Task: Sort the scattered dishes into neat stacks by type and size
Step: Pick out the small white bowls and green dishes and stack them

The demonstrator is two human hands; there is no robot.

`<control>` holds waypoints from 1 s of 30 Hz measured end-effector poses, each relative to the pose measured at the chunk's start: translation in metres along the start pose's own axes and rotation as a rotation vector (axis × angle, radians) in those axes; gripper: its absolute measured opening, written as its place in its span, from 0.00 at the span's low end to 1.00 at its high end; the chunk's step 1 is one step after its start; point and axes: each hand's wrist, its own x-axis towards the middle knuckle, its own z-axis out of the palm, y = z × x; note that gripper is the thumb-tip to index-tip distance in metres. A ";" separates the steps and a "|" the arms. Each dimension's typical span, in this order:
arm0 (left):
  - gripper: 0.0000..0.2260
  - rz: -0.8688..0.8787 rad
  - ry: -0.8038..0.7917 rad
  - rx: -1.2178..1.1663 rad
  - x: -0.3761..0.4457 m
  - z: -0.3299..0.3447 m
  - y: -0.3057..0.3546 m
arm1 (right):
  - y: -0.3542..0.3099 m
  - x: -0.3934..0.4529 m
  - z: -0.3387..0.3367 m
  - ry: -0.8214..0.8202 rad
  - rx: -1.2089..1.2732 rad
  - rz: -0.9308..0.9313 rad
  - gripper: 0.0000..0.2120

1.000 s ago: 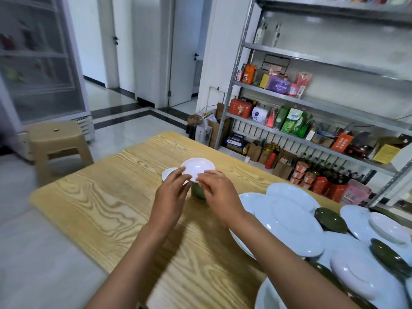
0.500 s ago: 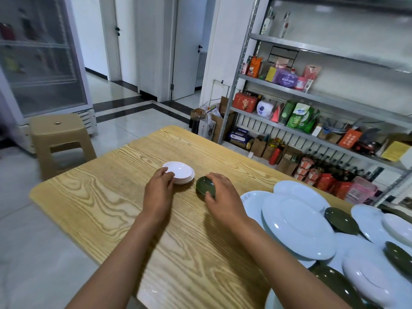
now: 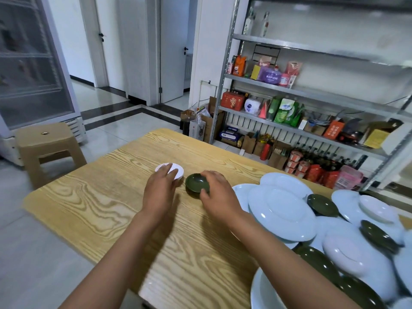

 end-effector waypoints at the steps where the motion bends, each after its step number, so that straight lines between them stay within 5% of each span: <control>1: 0.12 0.038 -0.002 0.001 -0.001 -0.002 0.009 | 0.001 -0.004 -0.004 0.016 -0.007 -0.004 0.21; 16: 0.15 0.514 0.002 -0.012 -0.070 -0.005 0.189 | 0.066 -0.146 -0.094 0.164 0.016 0.238 0.22; 21: 0.17 0.529 -0.099 -0.154 -0.097 0.007 0.222 | 0.100 -0.192 -0.119 0.102 0.073 0.447 0.23; 30: 0.16 0.501 -0.273 -0.224 -0.133 0.021 0.241 | 0.122 -0.234 -0.124 -0.099 0.006 0.384 0.09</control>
